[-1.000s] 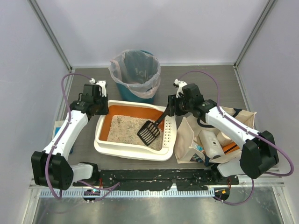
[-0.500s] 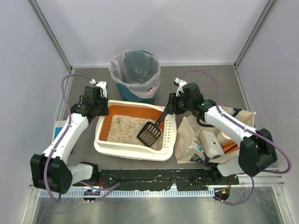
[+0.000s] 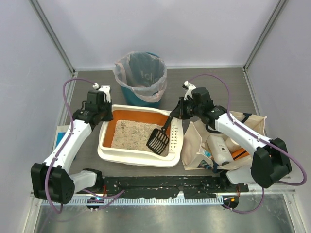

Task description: Clean the litter box

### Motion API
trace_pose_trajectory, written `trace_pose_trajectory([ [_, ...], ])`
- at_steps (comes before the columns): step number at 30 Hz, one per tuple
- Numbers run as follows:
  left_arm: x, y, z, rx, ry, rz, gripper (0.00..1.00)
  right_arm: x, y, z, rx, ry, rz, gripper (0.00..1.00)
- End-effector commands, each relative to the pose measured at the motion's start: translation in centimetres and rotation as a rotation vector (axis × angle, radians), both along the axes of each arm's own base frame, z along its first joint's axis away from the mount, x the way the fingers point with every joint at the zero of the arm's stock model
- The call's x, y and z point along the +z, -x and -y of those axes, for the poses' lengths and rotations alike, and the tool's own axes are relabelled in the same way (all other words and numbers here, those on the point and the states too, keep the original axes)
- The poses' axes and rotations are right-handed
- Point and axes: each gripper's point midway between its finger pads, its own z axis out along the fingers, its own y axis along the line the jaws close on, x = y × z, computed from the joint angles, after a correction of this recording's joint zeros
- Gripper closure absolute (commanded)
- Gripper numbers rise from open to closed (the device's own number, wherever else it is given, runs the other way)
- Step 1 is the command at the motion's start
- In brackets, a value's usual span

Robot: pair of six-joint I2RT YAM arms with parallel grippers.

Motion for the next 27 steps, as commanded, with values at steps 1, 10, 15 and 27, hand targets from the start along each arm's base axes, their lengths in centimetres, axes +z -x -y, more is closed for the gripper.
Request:
trace_pose_trajectory([
  [1, 1.7, -0.3, 0.1, 0.021, 0.031, 0.074, 0.82, 2.7, 0.5, -0.5, -0.001, -0.076, 0.057, 0.99],
  [10, 3.4, 0.0, -0.1, 0.026, 0.035, 0.141, 0.51, 4.0, 1.2, -0.2, -0.029, -0.142, 0.099, 0.99],
  [15, 5.8, 0.3, -2.1, 0.100, -0.036, 0.265, 0.19, 5.2, 1.5, -0.3, -0.056, -0.224, 0.122, 0.99],
  [27, 13.8, 3.4, 5.7, -0.213, 0.092, 0.573, 0.07, 9.5, 1.8, -0.4, -0.095, -0.401, 0.226, 0.99],
])
